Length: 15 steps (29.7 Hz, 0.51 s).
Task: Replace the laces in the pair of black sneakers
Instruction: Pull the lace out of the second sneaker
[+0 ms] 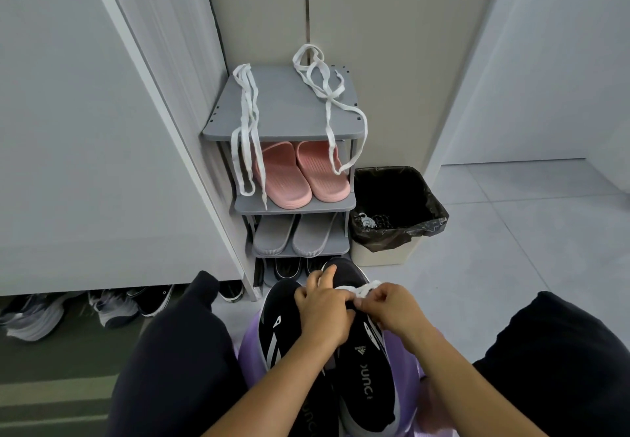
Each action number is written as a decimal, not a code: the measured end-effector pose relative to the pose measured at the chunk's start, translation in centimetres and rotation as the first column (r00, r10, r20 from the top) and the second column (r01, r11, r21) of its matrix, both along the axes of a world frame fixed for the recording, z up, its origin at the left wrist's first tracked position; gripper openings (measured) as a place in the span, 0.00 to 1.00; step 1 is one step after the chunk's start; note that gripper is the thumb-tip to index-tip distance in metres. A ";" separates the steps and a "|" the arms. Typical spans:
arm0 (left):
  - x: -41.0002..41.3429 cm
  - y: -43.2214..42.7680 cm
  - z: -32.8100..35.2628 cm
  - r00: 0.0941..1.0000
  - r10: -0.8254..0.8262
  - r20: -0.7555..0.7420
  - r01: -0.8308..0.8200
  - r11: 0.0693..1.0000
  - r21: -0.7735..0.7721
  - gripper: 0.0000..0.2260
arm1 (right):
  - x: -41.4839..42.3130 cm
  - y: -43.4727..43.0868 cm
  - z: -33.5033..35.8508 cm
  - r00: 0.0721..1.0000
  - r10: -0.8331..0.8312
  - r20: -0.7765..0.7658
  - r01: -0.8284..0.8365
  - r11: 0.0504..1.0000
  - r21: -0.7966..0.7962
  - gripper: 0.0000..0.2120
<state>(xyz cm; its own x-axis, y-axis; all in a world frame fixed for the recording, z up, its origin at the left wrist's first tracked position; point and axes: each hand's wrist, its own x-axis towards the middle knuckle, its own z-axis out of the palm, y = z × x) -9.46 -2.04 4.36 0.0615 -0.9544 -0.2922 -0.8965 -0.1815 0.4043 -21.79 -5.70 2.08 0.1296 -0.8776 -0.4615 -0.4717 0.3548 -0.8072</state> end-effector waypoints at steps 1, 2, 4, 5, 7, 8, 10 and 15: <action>0.0 -0.1 -0.1 1.000 0.000 -0.002 -0.001 1.000 -0.025 0.13 | 0.1 0.0 -0.2 1.000 -0.010 -0.018 0.010 0.999 -0.043 0.14; 0.0 -0.2 -0.3 1.000 0.011 -0.019 -0.011 0.999 -0.038 0.12 | 0.2 0.0 -0.3 0.999 -0.036 -0.011 0.035 0.997 -0.070 0.13; -0.1 -0.4 -0.5 0.996 0.051 -0.068 -0.054 0.998 -0.045 0.10 | 0.4 0.0 -0.5 0.996 -0.080 0.045 0.083 0.994 -0.068 0.11; -0.1 -0.5 -0.6 0.994 0.066 -0.082 -0.070 0.996 -0.049 0.09 | 0.4 0.0 -0.4 0.993 -0.093 0.078 0.097 0.994 -0.049 0.11; -0.1 -0.5 -0.8 0.994 0.072 -0.084 -0.077 0.995 -0.064 0.08 | 0.4 0.0 -0.3 0.984 -0.099 0.148 0.099 0.995 0.011 0.13; -0.1 -0.6 -0.9 0.994 0.070 -0.080 -0.076 0.994 -0.074 0.07 | 0.4 0.0 -0.2 0.978 -0.099 0.182 0.094 0.995 0.038 0.14; -0.2 -0.7 -1.2 0.994 0.071 -0.078 -0.078 0.992 -0.097 0.06 | 0.3 0.1 0.0 0.965 -0.111 0.237 0.094 0.992 0.081 0.13; 0.0 -1.1 -2.1 0.990 0.074 -0.122 -0.093 0.983 -0.158 0.05 | -0.2 0.3 0.7 0.958 -0.082 0.276 0.054 0.993 0.106 0.07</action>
